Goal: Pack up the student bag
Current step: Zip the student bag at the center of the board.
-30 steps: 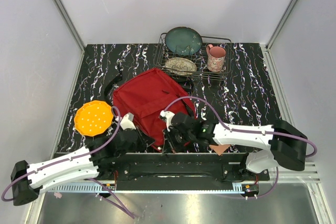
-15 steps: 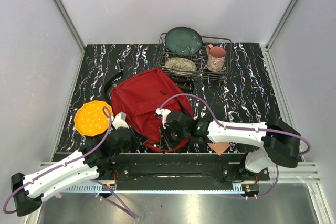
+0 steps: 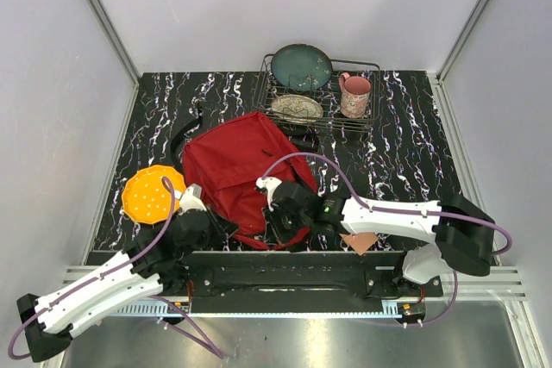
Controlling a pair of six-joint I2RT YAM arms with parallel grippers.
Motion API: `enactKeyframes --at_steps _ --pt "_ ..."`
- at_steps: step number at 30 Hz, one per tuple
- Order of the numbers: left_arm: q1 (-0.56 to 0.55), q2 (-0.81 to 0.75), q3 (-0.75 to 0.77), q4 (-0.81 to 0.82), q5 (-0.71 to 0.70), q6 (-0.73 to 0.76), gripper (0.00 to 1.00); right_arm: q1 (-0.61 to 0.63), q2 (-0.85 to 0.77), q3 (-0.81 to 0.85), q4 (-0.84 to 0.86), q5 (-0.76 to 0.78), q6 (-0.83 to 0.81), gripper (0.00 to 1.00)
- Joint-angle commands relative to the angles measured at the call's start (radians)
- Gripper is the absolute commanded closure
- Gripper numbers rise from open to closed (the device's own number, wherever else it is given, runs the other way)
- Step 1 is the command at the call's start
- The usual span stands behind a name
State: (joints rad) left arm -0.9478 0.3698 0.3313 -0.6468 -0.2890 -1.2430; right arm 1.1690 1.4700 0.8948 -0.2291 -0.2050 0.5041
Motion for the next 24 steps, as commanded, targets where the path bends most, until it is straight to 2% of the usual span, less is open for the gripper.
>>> enactKeyframes --at_steps 1,9,16,18,19,20,23,24 --pt "0.049 -0.006 0.051 -0.097 -0.21 0.077 1.0 0.009 -0.053 -0.016 -0.294 0.028 -0.049 1.0" --pt "0.07 0.021 0.095 -0.126 -0.23 0.132 1.0 0.011 -0.129 -0.036 -0.345 0.087 -0.039 1.0" --pt "0.084 0.034 0.098 -0.099 -0.21 0.137 0.99 0.009 -0.14 -0.034 -0.426 0.225 -0.052 1.0" --pt "0.087 0.029 0.097 -0.093 -0.203 0.14 0.8 0.011 -0.132 -0.027 -0.449 0.24 -0.058 1.0" --pt "0.087 0.024 0.097 -0.083 -0.197 0.145 0.67 0.009 -0.131 -0.027 -0.441 0.23 -0.061 1.0" --pt "0.089 0.02 0.089 -0.053 -0.179 0.157 0.4 0.009 -0.134 -0.028 -0.415 0.213 -0.059 1.0" --pt "0.089 0.024 0.071 0.027 -0.121 0.18 0.14 0.009 -0.143 -0.034 -0.35 0.139 -0.05 1.0" --pt "0.087 0.03 0.065 0.042 -0.108 0.183 0.11 0.009 -0.151 -0.036 -0.34 0.145 -0.044 1.0"
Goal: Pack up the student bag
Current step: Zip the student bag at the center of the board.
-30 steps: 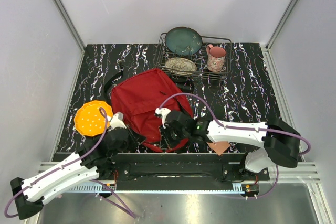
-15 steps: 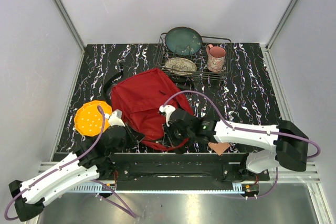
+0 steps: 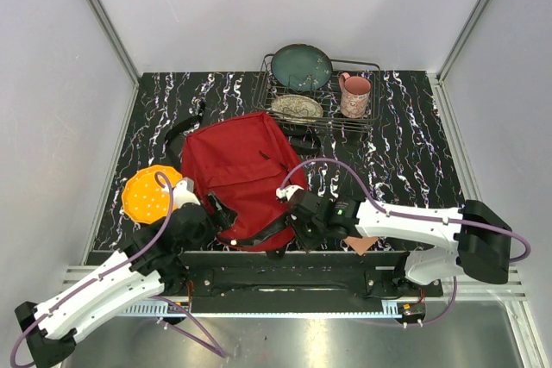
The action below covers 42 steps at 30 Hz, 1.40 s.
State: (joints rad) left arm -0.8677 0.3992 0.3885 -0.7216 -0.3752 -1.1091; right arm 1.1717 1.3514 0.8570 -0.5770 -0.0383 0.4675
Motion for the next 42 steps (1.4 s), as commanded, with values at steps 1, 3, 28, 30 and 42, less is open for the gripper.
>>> enactKeyframes --at_steps 1,3,28,30,42 --pt "0.009 0.015 0.003 0.129 -0.011 0.043 0.1 0.008 -0.038 0.004 0.012 -0.011 0.002 1.0" --pt "0.007 0.027 -0.011 0.152 0.019 0.037 0.07 0.006 -0.076 0.011 0.022 0.027 0.013 1.0" --pt "0.007 -0.056 -0.106 0.212 0.104 -0.037 0.07 0.008 0.159 0.189 0.35 -0.09 0.007 0.52" --pt "0.007 -0.065 -0.106 0.209 0.099 -0.04 0.07 0.009 0.163 0.183 0.359 -0.11 0.005 0.52" --pt "0.007 -0.103 -0.082 0.205 0.081 -0.052 0.12 0.052 0.225 0.151 0.382 -0.192 -0.024 0.5"
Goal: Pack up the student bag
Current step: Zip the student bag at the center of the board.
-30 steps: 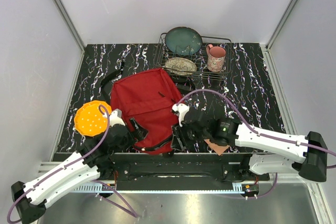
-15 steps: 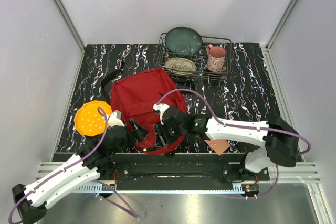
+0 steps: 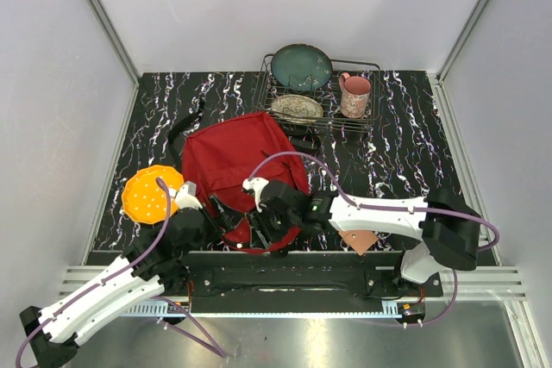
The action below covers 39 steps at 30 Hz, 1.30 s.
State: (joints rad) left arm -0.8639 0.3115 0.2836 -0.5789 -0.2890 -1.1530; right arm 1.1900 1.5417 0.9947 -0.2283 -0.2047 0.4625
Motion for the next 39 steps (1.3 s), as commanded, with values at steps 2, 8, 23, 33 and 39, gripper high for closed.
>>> enactKeyframes --at_steps 2,8,23,33,39 --pt "0.003 -0.014 0.034 0.062 -0.009 -0.005 0.12 0.048 0.044 0.013 0.033 -0.016 -0.019 0.5" --pt "0.005 -0.011 0.052 0.063 -0.01 -0.001 0.13 0.063 0.077 0.013 0.056 -0.007 -0.007 0.5" --pt "0.005 -0.04 0.049 0.042 -0.015 -0.007 0.14 0.051 0.001 -0.05 0.124 0.126 0.163 0.44" --pt "0.003 -0.035 0.054 0.033 -0.013 -0.002 0.14 -0.024 0.009 -0.1 0.26 0.016 0.245 0.38" --pt "0.003 -0.035 0.057 0.034 -0.016 -0.002 0.14 -0.021 0.05 -0.082 0.233 -0.018 0.185 0.43"
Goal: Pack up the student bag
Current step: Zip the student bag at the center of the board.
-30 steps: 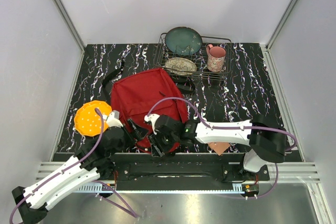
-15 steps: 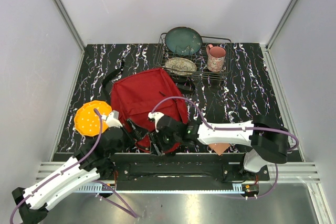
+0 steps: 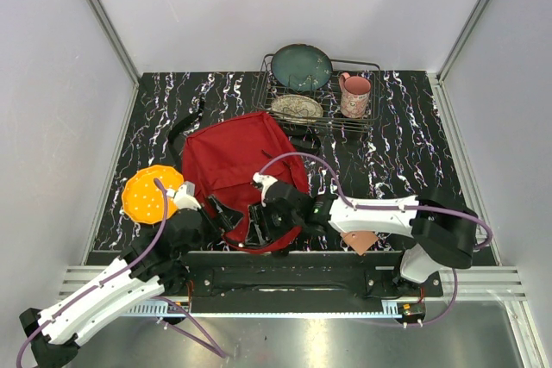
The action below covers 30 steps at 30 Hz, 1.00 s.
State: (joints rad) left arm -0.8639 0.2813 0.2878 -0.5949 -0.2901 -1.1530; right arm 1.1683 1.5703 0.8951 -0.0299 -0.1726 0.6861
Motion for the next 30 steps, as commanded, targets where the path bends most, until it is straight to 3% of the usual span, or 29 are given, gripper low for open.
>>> enactKeyframes --at_steps 1,21,28,30 --pt "0.003 -0.004 0.053 0.05 -0.015 -0.002 0.14 0.001 0.022 0.016 0.036 -0.053 -0.043 0.43" --pt "0.003 0.001 0.057 0.056 -0.021 -0.008 0.14 0.093 0.08 0.05 -0.01 -0.076 -0.114 0.44" --pt "0.003 0.01 0.054 0.061 -0.023 -0.01 0.14 0.123 0.1 0.056 0.012 -0.097 -0.106 0.62" --pt "0.003 0.009 0.056 0.06 -0.021 -0.01 0.14 0.133 0.105 0.053 0.021 -0.09 -0.092 0.61"
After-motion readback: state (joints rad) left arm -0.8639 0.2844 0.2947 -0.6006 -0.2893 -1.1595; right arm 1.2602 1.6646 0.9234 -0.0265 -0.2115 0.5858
